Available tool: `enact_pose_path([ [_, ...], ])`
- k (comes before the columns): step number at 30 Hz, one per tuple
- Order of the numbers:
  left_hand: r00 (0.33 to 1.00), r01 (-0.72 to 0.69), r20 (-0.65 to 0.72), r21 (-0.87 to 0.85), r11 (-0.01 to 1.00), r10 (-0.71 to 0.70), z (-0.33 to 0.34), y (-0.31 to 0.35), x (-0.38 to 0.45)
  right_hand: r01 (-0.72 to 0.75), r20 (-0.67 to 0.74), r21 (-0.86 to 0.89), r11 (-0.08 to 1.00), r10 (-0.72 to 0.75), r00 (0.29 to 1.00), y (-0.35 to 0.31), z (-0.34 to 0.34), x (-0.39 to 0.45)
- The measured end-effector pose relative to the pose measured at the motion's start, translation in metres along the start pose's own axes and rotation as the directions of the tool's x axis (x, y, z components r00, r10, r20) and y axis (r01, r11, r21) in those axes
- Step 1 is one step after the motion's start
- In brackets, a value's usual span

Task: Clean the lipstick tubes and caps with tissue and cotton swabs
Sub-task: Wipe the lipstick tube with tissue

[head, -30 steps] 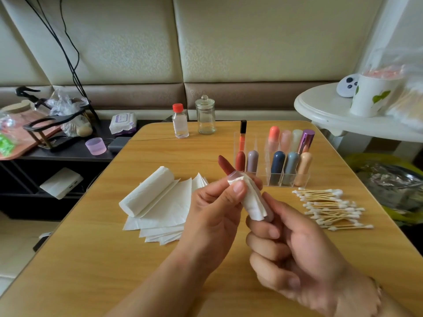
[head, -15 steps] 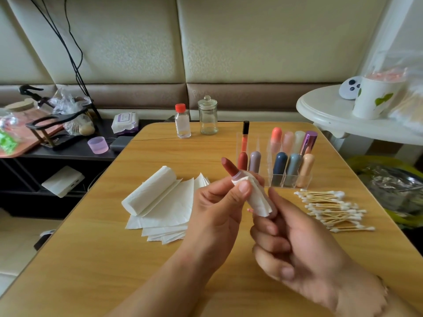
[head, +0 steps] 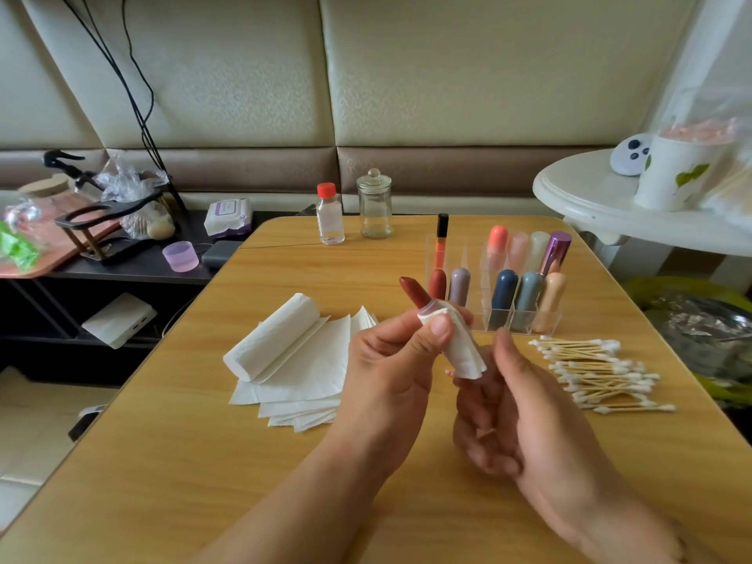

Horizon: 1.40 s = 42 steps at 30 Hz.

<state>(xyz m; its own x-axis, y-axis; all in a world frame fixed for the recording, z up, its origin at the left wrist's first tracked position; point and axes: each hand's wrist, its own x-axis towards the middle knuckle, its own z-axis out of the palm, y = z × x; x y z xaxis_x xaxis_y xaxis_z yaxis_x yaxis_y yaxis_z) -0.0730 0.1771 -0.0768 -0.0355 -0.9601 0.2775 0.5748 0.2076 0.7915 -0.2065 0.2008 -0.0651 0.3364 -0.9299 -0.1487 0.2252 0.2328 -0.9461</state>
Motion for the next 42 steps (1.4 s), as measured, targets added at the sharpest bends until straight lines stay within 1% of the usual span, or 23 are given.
enact_pose_path([
  [2,1.000,-0.011,0.001,0.012,1.000,0.011,-0.001,0.000,0.000,0.123,-0.018,-0.068,0.990,-0.125,0.992,0.002,0.003,-0.001],
  [3,1.000,-0.016,0.012,0.008,1.000,0.016,-0.001,0.000,-0.001,0.126,0.002,-0.036,0.991,-0.126,0.992,0.002,0.004,-0.002],
  [4,1.000,-0.016,0.021,0.000,1.000,0.016,-0.001,0.000,0.000,0.084,0.027,0.029,0.996,-0.085,0.996,0.000,0.005,-0.003],
  [7,0.999,0.004,0.045,-0.019,1.000,-0.003,-0.002,0.000,-0.001,-0.212,0.188,0.294,0.932,0.161,0.969,-0.006,0.005,-0.007],
  [9,0.999,0.006,0.045,-0.021,1.000,-0.005,-0.003,-0.001,-0.001,-0.306,0.238,0.344,0.888,0.232,0.943,-0.009,0.002,-0.006],
  [10,0.999,0.004,0.034,-0.018,1.000,-0.004,-0.002,-0.001,-0.001,-0.282,0.206,0.302,0.911,0.227,0.952,-0.008,0.000,-0.005],
  [11,1.000,0.003,0.021,-0.015,1.000,-0.003,-0.002,0.000,-0.001,-0.207,0.130,0.209,0.956,0.182,0.975,-0.005,-0.002,-0.003],
  [13,1.000,0.004,0.005,-0.017,1.000,-0.004,-0.002,0.001,0.000,-0.007,-0.005,-0.006,1.000,0.007,1.000,-0.002,0.000,-0.002],
  [15,1.000,0.003,0.015,-0.021,1.000,-0.002,-0.003,0.002,0.000,0.071,0.000,-0.043,0.997,-0.071,0.997,-0.001,0.003,-0.003],
  [17,0.999,0.013,0.030,-0.047,0.999,-0.012,-0.002,0.003,0.000,-0.059,0.104,0.142,0.988,0.044,0.994,-0.004,0.004,-0.005],
  [19,0.999,0.028,0.038,-0.080,0.996,-0.025,-0.002,0.003,0.000,-0.262,0.244,0.341,0.903,0.184,0.952,-0.006,0.003,-0.007],
  [21,0.999,0.034,0.041,-0.089,0.995,-0.031,-0.002,0.003,-0.001,-0.353,0.301,0.388,0.851,0.245,0.922,-0.007,0.000,-0.007],
  [23,0.999,0.022,0.036,-0.076,0.997,-0.019,-0.002,0.003,-0.001,-0.267,0.193,0.267,0.926,0.220,0.956,-0.004,-0.004,-0.005],
  [25,1.000,0.011,0.019,-0.052,0.999,-0.010,-0.002,0.004,0.000,-0.027,0.039,0.002,1.000,0.027,0.999,-0.001,-0.003,-0.003],
  [26,1.000,0.008,0.018,-0.043,0.999,-0.007,-0.001,0.005,0.000,0.088,-0.007,-0.094,0.992,-0.089,0.996,0.000,-0.002,-0.002],
  [27,1.000,0.009,0.020,-0.040,0.999,-0.008,-0.001,0.005,0.000,0.162,-0.024,-0.122,0.979,-0.166,0.986,0.001,-0.001,-0.001],
  [28,1.000,0.015,0.028,-0.042,0.999,-0.014,-0.002,0.006,0.000,0.181,-0.029,-0.101,0.978,-0.185,0.982,0.001,0.000,-0.002],
  [30,0.998,0.030,0.054,-0.057,0.998,-0.027,-0.002,0.006,0.000,0.127,0.018,-0.018,0.992,-0.127,0.992,0.000,0.003,-0.003],
  [33,0.994,0.056,0.104,-0.095,0.994,-0.046,-0.004,0.006,0.000,-0.079,0.123,0.207,0.975,0.055,0.991,-0.001,0.006,-0.005],
  [36,0.986,0.089,0.151,-0.096,0.991,-0.074,-0.003,0.006,0.000,-0.278,0.299,0.405,0.871,0.161,0.940,-0.003,-0.002,-0.004],
  [39,0.988,0.097,0.132,-0.136,0.986,-0.079,-0.004,0.005,0.003,-0.237,0.355,0.429,0.872,0.078,0.932,-0.007,-0.016,-0.002],
  [40,0.989,0.103,0.123,-0.151,0.983,-0.085,-0.005,0.005,0.004,-0.196,0.322,0.439,0.877,0.050,0.945,-0.010,-0.019,-0.001],
  [42,0.987,0.145,0.102,-0.202,0.969,-0.127,-0.006,0.010,0.006,-0.029,0.150,0.392,0.919,-0.033,0.988,-0.014,-0.023,0.001],
])
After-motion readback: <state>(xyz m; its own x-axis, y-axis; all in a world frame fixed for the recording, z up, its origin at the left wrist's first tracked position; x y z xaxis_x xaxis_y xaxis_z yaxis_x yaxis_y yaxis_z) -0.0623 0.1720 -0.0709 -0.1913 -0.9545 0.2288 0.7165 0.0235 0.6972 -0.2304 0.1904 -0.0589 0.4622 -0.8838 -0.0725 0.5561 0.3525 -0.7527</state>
